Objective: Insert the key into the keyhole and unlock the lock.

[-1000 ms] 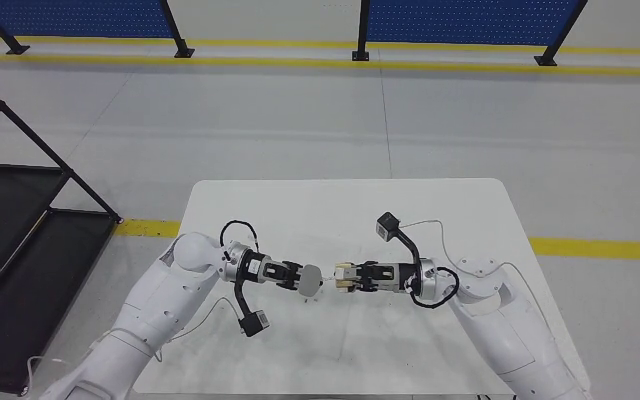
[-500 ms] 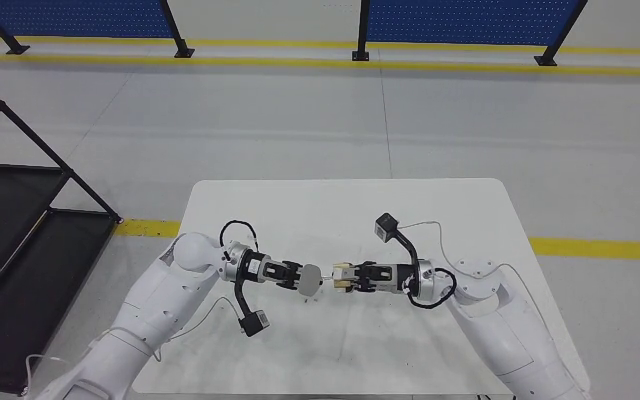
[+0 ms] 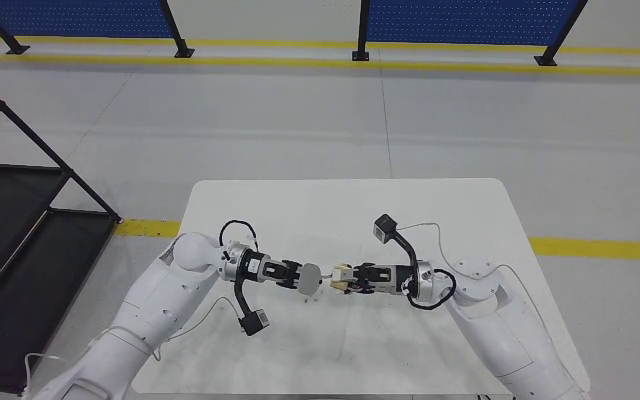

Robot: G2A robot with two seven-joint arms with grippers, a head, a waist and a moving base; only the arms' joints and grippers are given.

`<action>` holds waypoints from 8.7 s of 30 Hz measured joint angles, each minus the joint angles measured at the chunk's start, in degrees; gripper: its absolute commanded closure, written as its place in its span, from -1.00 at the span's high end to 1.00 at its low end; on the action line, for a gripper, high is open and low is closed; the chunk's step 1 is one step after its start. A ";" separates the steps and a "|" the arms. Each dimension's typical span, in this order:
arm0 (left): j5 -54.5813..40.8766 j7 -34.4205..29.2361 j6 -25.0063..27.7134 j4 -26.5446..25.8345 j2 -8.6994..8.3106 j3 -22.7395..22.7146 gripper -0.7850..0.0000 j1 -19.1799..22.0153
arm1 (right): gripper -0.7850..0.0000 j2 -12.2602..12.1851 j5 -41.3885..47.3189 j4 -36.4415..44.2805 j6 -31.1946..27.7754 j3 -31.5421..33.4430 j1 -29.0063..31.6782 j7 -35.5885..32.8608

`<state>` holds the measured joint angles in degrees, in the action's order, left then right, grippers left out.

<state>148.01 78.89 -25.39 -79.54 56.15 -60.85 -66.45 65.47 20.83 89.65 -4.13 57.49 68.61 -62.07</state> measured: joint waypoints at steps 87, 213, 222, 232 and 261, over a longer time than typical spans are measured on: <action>-5.17 0.79 0.77 -3.50 -4.18 7.65 -1.00 2.90 | -1.00 -0.99 2.70 -0.97 -0.38 -1.71 -3.20 -6.99; -8.56 -2.29 -2.30 -1.09 -5.97 13.73 -1.00 6.30 | -1.00 -1.59 1.78 -0.07 -2.02 -3.16 -2.88 -1.41; -8.55 -2.38 -2.39 -0.85 -5.97 13.75 -1.00 6.38 | -1.00 -1.59 1.42 -0.14 -2.02 -3.39 -3.03 -1.86; -8.66 -2.24 -2.25 -0.51 -5.88 13.96 -1.00 6.59 | -1.00 -1.58 1.44 -0.14 -2.12 -3.62 -3.18 -2.36; -8.51 -2.30 -2.30 0.27 -5.36 15.00 -1.00 7.55 | -1.00 -1.46 1.76 -0.16 -2.17 -4.14 -3.34 -2.29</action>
<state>139.50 76.60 -27.69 -79.27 50.79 -45.86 -58.89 64.02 22.59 89.49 -6.30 53.35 65.27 -64.36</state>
